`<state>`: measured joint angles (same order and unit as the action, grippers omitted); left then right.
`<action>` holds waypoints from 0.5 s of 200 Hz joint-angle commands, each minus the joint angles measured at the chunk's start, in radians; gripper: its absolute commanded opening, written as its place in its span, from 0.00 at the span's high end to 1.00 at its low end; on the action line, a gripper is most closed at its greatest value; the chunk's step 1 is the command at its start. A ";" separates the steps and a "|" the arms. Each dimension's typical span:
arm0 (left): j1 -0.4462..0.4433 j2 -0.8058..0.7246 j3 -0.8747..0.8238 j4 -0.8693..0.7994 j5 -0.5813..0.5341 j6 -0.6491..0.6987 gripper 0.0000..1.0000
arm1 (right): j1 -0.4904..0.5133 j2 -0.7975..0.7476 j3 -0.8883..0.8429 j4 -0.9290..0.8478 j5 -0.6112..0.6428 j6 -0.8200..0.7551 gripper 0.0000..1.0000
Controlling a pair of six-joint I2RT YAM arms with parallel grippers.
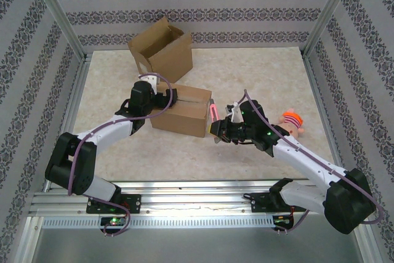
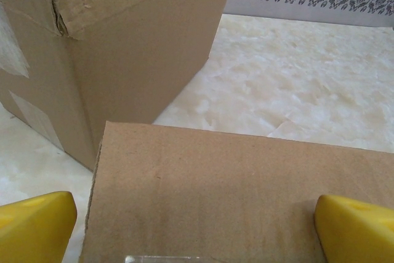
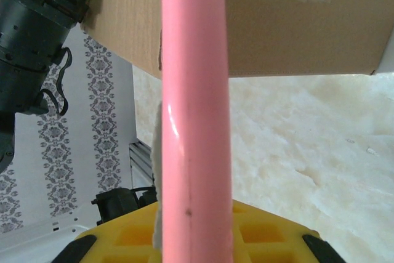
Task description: Unpack the express box
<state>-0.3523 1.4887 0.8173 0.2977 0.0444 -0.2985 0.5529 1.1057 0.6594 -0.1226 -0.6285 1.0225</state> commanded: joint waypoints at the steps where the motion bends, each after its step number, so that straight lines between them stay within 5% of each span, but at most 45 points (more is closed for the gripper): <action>1: -0.013 0.087 -0.065 -0.166 0.006 -0.013 0.01 | 0.051 -0.011 -0.012 -0.108 -0.180 -0.003 1.00; 100: -0.014 0.097 -0.060 -0.166 0.005 -0.014 0.01 | 0.082 -0.038 -0.032 -0.085 -0.207 0.010 1.00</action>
<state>-0.3527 1.4937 0.8177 0.3038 0.0441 -0.2951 0.5831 1.0748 0.6476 -0.1661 -0.6827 1.0267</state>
